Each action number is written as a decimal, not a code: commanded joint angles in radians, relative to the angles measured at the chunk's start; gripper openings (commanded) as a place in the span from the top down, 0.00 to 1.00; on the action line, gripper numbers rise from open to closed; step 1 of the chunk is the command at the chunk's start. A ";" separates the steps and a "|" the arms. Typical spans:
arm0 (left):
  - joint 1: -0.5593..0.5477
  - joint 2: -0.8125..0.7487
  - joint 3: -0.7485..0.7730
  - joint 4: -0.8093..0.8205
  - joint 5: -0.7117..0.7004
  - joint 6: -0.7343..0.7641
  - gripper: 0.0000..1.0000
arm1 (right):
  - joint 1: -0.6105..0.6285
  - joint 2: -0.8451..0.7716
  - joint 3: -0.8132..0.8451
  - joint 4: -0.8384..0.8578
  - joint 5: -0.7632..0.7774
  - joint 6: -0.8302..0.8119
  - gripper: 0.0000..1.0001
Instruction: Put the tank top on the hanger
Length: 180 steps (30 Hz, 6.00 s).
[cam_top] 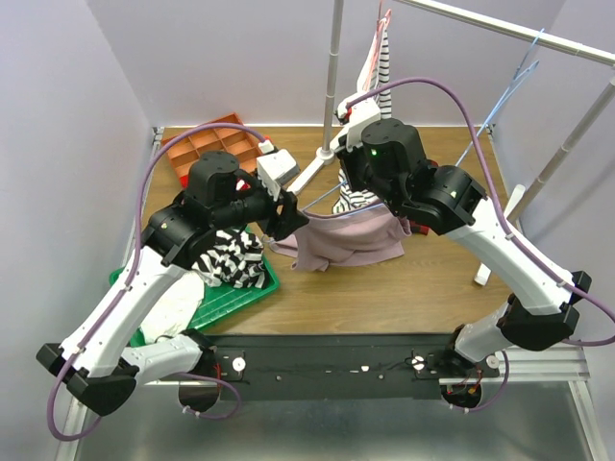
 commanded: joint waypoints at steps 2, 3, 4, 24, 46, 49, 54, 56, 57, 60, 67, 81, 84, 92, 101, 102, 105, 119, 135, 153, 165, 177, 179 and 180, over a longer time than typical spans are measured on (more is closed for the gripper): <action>-0.008 0.033 -0.024 -0.011 0.038 0.026 0.33 | 0.004 -0.037 -0.008 0.037 -0.038 0.006 0.99; -0.008 0.038 -0.024 -0.014 0.038 0.026 0.33 | 0.004 -0.036 -0.006 0.035 -0.035 0.006 0.99; -0.008 0.047 -0.022 -0.020 0.037 0.029 0.33 | 0.004 -0.036 -0.003 0.030 -0.036 0.005 0.99; -0.145 0.087 -0.071 -0.011 -0.158 0.003 0.98 | 0.004 -0.062 0.008 0.018 -0.029 -0.012 0.99; -0.270 0.040 -0.203 0.264 -0.441 -0.150 1.00 | 0.003 -0.278 -0.305 0.207 0.031 0.140 0.00; -0.273 0.061 -0.200 0.267 -0.465 -0.159 1.00 | 0.004 -0.364 -0.388 0.248 0.045 0.197 0.00; -0.273 0.101 -0.153 0.259 -0.514 -0.175 1.00 | 0.004 -0.481 -0.477 0.287 0.051 0.253 0.00; -0.275 0.125 -0.104 0.241 -0.520 -0.171 1.00 | 0.006 -0.519 -0.495 0.284 0.071 0.275 0.00; -0.275 0.135 -0.082 0.233 -0.520 -0.171 1.00 | 0.004 -0.531 -0.499 0.281 0.101 0.278 0.00; -0.277 0.175 0.027 0.186 -0.528 -0.170 1.00 | 0.004 -0.567 -0.511 0.268 0.178 0.296 0.00; -0.289 0.306 0.350 0.034 -0.592 -0.207 1.00 | 0.004 -0.616 -0.519 0.280 0.266 0.315 0.00; -0.346 0.550 0.759 -0.205 -0.689 -0.286 1.00 | 0.006 -0.628 -0.501 0.276 0.318 0.301 0.00; -0.350 0.544 0.694 -0.199 -0.697 -0.328 1.00 | 0.004 -0.634 -0.529 0.261 0.309 0.322 0.00; -0.358 0.605 0.677 -0.211 -0.700 -0.374 1.00 | 0.004 -0.663 -0.754 0.244 0.185 0.483 0.00; -0.364 0.739 0.880 -0.204 -0.775 -0.357 1.00 | 0.004 -0.640 -1.081 0.386 0.030 0.655 0.01; -0.364 0.753 0.929 -0.204 -0.786 -0.342 1.00 | 0.004 -0.636 -1.124 0.397 0.025 0.674 0.01; -0.362 0.828 1.071 -0.225 -0.825 -0.314 1.00 | 0.004 -0.616 -1.170 0.434 0.002 0.698 0.01; -0.304 0.952 1.145 0.058 -0.757 -0.092 1.00 | 0.004 -0.544 -1.351 0.566 -0.052 0.769 0.02; -0.221 1.021 1.176 0.190 -0.585 -0.079 1.00 | 0.004 -0.579 -1.319 0.566 -0.006 0.727 0.04; -0.180 1.155 1.240 0.365 -0.513 -0.132 1.00 | 0.006 -0.634 -1.266 0.495 0.013 0.706 0.04; -0.157 1.209 1.276 0.430 -0.496 -0.175 1.00 | 0.006 -0.627 -1.286 0.512 -0.001 0.698 0.04; -0.151 1.245 1.283 0.424 -0.476 -0.196 1.00 | 0.006 -0.619 -1.287 0.520 -0.006 0.697 0.04; -0.151 1.253 1.282 0.427 -0.474 -0.198 1.00 | 0.006 -0.619 -1.287 0.521 -0.006 0.697 0.04; -0.151 1.255 1.283 0.428 -0.474 -0.201 1.00 | 0.006 -0.617 -1.289 0.521 -0.006 0.695 0.04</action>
